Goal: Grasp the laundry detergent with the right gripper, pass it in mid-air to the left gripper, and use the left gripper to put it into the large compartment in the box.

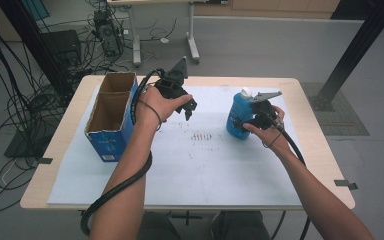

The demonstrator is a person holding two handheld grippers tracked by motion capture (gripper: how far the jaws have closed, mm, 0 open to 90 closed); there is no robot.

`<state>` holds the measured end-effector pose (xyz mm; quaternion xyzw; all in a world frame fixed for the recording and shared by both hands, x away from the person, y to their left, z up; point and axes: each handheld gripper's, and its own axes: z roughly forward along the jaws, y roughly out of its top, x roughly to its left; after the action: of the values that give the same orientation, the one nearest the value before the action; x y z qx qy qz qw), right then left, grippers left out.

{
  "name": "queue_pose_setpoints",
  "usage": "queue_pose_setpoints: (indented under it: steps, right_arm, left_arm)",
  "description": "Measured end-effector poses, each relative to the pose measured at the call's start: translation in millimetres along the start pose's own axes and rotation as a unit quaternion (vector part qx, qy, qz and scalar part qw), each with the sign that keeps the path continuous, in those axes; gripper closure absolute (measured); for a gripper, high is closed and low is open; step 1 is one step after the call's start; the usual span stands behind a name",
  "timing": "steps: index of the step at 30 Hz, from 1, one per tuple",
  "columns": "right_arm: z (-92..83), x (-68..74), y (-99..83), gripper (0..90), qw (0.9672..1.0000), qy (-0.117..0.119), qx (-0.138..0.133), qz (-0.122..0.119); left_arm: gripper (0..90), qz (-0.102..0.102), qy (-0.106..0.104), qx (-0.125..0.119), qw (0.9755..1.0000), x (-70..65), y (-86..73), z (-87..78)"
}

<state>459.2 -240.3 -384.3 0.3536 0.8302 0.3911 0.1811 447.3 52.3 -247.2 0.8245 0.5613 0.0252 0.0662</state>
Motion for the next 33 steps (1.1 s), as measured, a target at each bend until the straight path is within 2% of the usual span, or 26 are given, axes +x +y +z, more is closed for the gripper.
queue_pose_setpoints:
  steps: [33]
  right_arm:
    - [0.8,-0.1,-0.4,3.0,1.0,-0.004,-0.001,0.003]
  left_arm:
    - [6.4,0.001,0.001,0.002,1.0,-0.5,0.2,1.3]
